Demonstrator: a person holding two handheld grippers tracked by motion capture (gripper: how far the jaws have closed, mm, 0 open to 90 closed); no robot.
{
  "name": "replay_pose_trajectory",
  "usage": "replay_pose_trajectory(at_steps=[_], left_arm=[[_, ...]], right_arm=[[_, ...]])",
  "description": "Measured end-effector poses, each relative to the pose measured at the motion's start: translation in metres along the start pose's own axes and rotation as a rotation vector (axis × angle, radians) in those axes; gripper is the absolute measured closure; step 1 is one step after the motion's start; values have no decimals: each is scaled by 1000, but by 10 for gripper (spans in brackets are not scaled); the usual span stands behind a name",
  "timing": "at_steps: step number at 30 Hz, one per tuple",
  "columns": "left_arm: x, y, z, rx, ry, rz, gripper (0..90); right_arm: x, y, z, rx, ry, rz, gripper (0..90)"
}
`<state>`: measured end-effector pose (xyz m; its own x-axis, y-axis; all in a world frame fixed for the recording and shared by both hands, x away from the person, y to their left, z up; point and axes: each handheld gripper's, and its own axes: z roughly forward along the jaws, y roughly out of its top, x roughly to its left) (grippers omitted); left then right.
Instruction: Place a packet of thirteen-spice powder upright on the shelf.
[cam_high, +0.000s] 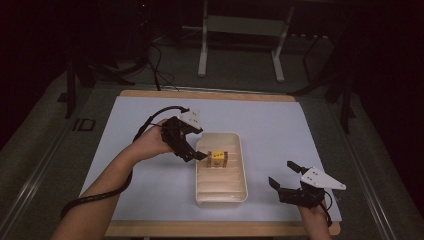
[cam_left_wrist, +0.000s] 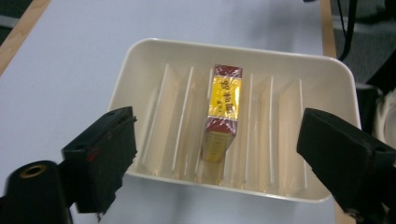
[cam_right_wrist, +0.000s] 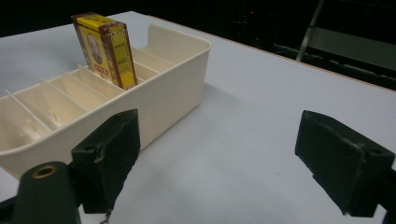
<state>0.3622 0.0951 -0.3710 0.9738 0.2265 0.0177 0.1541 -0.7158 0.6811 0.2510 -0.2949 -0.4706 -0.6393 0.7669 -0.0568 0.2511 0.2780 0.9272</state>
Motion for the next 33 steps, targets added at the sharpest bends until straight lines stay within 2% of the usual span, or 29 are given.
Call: replay_pose_trajectory(at_steps=[2,8,12,18,20,21,22,25,29,33], left_arm=[[1,-6,-2,0,6,-8,1],[4,-26,-7,-34,65,-74,0],[5,-38,-10,-30,92,-108,0],[4,-53,-16,-54,148,-167,0],[4,-56,-17,-61,155,-176,1],[3,-62,-18,-62,182,-198,1],[3,-65,-19,-68,182,-201,1],[1,-73,-20,-67,199,-217,1],[-3,-84,-19,-30,234,-246,1],[-5,-93,-20,-14,261,-267,1]], right_arm=[[0,0,0,0,-1,-1,142],[0,0,0,-1,-4,-1,142],[1,0,0,1,-11,-1,141],[1,0,0,1,-16,-5,142],[1,0,0,2,-16,-4,141],[1,0,0,1,-16,-4,141],[2,0,0,2,-17,-8,141],[2,0,0,2,-18,-4,141],[2,0,0,2,-20,-6,142],[2,0,0,3,-22,-7,141]])
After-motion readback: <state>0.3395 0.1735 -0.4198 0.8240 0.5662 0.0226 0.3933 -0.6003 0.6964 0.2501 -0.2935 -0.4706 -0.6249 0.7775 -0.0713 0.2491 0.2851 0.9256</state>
